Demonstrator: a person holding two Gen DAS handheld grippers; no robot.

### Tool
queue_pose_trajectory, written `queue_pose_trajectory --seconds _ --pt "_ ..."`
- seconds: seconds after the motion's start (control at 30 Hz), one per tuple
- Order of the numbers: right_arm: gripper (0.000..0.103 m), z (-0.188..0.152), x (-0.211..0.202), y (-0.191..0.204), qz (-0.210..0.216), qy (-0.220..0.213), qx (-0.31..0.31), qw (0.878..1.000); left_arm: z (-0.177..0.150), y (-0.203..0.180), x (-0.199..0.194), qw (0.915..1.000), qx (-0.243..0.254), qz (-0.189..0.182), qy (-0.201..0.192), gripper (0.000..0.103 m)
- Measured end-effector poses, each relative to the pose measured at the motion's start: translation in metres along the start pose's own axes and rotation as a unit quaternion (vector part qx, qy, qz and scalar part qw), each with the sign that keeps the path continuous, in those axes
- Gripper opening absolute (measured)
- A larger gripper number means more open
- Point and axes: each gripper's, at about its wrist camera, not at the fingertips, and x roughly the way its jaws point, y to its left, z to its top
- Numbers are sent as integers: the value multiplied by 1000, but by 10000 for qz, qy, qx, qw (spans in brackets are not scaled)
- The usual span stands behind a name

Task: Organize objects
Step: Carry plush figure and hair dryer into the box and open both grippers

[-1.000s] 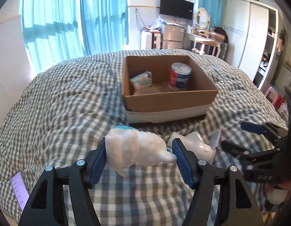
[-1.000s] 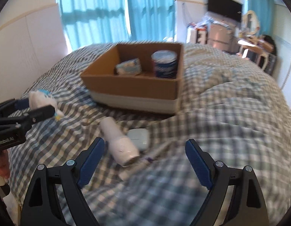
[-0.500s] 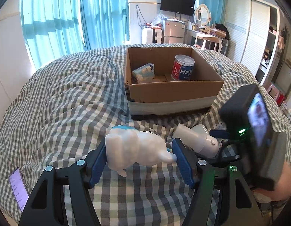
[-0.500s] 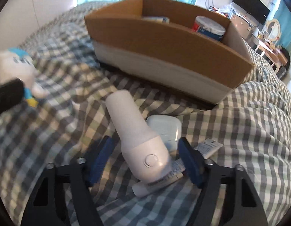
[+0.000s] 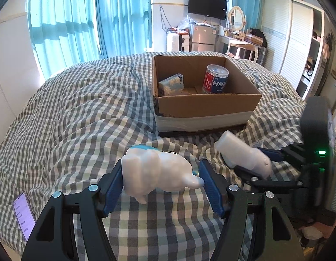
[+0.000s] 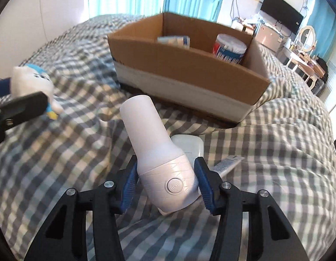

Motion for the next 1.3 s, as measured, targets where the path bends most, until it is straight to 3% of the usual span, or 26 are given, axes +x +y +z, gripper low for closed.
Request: queue_pose_trajectory --seconds 0.2,0.63,1.03,1.3 --pt "51 10 -38 -3 -37 -426 45 9991 5 -1 -6 10000 50 36 -71 69" --pt "51 26 -83 -19 -35 -934 87 9956 26 -11 -20 9993 199 -78 -319 69" --pt "51 78 -114 -46 -143 -1398 -32 9901 90 -24 -9 9968 554 -160 -554 69" --pt "51 129 -100 -69 -213 -1449 -51 9892 142 -26 21 9960 631 -249 -580 69"
